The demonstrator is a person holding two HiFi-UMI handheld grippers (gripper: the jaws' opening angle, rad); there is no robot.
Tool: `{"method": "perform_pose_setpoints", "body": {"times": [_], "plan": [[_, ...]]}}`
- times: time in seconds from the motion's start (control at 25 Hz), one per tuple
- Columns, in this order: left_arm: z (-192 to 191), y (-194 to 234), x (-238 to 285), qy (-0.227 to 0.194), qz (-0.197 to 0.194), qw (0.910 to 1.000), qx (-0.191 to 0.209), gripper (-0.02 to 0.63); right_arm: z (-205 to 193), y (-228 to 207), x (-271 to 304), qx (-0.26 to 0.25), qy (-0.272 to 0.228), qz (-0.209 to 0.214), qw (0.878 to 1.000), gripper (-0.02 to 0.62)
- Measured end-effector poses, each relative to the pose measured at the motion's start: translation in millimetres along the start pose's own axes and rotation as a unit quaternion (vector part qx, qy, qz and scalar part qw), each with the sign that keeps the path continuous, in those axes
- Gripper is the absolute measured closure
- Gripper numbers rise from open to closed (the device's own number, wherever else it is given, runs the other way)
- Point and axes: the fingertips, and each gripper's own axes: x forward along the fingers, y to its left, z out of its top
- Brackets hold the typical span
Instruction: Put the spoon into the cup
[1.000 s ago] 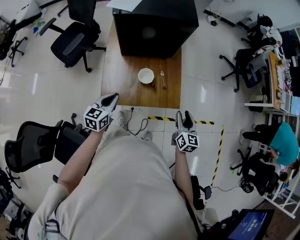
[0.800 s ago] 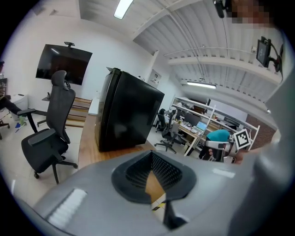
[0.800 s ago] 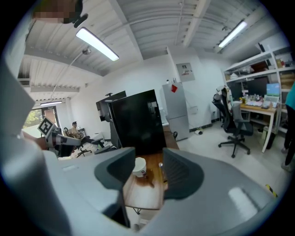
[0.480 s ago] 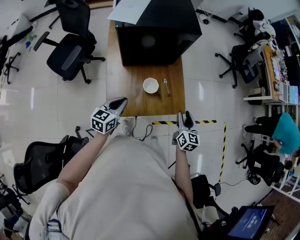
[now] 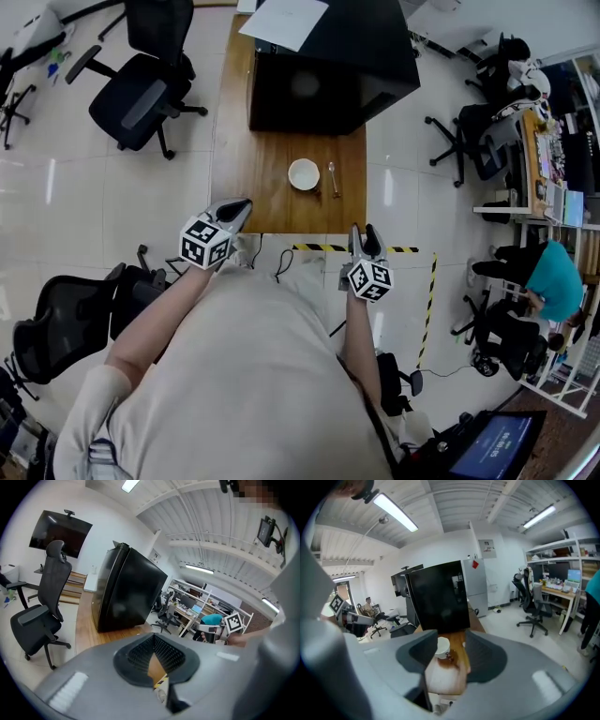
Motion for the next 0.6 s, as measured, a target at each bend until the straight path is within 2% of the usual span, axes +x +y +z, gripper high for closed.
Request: {"method": "perform_pose_setpoints", "body": {"times": [0.36, 0.6], "plan": [[-5, -1, 1, 0.006, 0.029, 0.9995, -0.010, 0.604, -25, -15, 35, -0.010, 0.049, 0.017, 0.999, 0.410], [4, 2, 6, -0.002, 0.065, 0.9976, -0.022, 0.604, -46, -26, 72, -0.048, 0.098, 0.044, 0.993, 0.410]]}}
